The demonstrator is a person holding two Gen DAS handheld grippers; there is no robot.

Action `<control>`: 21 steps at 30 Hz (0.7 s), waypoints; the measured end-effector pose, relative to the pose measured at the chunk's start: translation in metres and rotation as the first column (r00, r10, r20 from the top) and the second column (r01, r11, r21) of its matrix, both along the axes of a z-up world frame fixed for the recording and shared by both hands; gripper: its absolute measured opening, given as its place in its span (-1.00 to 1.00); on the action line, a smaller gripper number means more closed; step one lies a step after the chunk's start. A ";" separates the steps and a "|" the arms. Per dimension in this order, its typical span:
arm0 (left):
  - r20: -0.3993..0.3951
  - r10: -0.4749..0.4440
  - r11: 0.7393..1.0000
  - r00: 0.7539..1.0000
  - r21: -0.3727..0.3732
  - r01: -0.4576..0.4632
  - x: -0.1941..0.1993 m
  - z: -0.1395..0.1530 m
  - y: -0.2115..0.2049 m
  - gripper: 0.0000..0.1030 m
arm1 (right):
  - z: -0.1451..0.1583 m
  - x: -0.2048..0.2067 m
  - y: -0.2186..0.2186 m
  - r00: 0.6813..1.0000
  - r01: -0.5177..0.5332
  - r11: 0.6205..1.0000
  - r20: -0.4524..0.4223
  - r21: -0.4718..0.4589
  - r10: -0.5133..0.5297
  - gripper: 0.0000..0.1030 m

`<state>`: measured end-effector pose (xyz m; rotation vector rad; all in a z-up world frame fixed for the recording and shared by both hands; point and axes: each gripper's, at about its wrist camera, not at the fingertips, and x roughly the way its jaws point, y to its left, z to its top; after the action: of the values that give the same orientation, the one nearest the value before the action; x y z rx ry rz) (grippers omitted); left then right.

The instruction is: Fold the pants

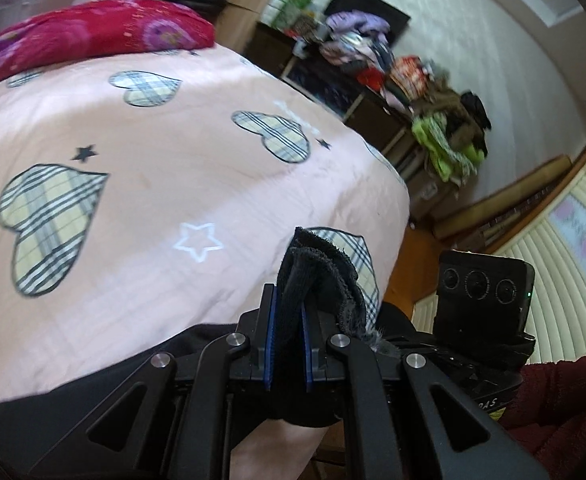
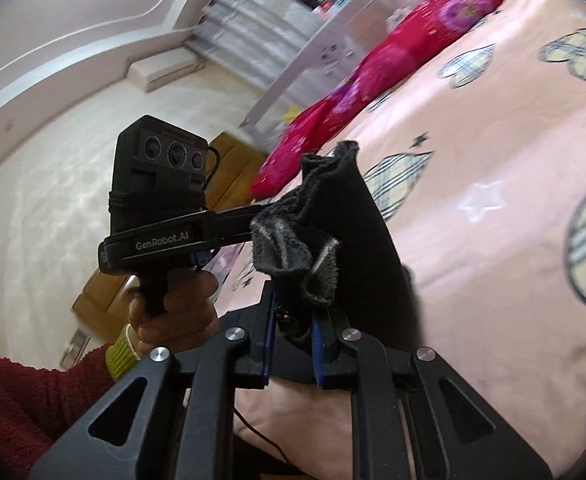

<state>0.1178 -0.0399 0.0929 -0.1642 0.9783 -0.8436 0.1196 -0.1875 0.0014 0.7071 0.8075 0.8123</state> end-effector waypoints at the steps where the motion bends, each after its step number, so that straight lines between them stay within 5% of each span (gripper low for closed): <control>1: -0.001 0.016 1.000 1.000 -0.007 -0.016 -0.002 0.000 0.009 -0.82 | 0.001 0.004 0.010 1.000 -0.023 1.000 0.002 -0.003 0.023 -0.68; 8: -0.040 0.161 0.986 0.986 -0.043 -0.163 -0.016 -0.018 0.074 -0.83 | -0.008 0.020 0.067 0.990 -0.142 0.989 -0.011 -0.030 0.142 -0.68; 21: -0.177 0.344 0.929 0.922 -0.079 -0.361 -0.023 -0.094 0.146 -0.89 | -0.053 0.026 0.131 0.961 -0.269 0.952 -0.096 -0.145 0.258 -0.68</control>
<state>0.0949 0.1061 -0.0008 -0.4965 1.0143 -0.5560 0.1458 -0.0562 -0.0515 0.4972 1.0384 0.9541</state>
